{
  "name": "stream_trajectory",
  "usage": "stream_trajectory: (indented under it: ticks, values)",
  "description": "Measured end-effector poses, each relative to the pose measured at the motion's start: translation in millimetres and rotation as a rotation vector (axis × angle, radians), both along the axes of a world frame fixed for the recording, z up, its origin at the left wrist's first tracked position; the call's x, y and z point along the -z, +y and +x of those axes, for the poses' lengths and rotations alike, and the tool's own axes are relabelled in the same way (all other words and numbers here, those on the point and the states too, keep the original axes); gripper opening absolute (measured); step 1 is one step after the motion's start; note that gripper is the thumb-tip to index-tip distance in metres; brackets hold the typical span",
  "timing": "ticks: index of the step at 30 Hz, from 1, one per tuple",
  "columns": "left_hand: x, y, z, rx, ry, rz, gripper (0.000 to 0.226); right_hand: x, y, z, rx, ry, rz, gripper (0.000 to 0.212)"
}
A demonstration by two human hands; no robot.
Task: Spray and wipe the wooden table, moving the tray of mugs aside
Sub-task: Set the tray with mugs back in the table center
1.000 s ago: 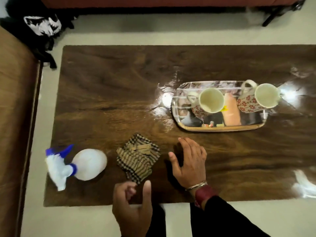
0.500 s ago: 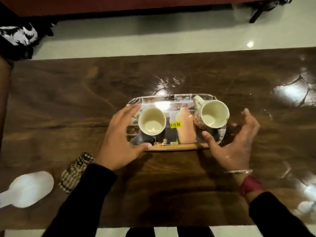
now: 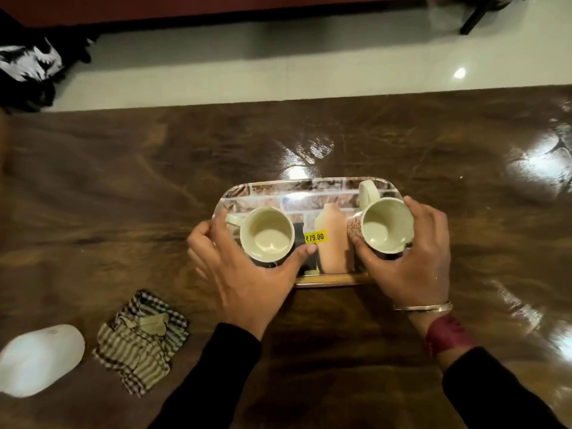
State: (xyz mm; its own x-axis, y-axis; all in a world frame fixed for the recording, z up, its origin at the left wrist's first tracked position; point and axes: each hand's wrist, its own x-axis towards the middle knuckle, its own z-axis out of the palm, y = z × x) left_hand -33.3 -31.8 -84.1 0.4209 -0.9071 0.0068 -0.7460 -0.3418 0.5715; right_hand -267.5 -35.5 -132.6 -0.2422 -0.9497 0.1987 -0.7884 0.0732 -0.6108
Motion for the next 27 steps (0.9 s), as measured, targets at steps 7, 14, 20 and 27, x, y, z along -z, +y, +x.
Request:
stream_trajectory:
  ticks: [7, 14, 20, 27]
  values:
    - [13.6, 3.4, -0.5, 0.013, 0.119, -0.077, 0.084, 5.6, 8.5, 25.8, 0.236, 0.004, -0.015, 0.085]
    - [18.1, -8.3, 51.8, 0.319, 0.257, 0.043, 0.114, -2.2, 8.7, 31.0, 0.246, -0.004, 0.011, 0.082]
    - [11.2, -18.6, 75.1, 0.511, 0.278, 0.131, 0.122, -1.7, 7.6, 32.9, 0.269, -0.04, 0.035, 0.082]
    - [10.4, -21.1, 79.5, 0.546, 0.387, 0.174, 0.123, -2.7, 5.3, 33.1, 0.263, -0.018, 0.035, 0.079]
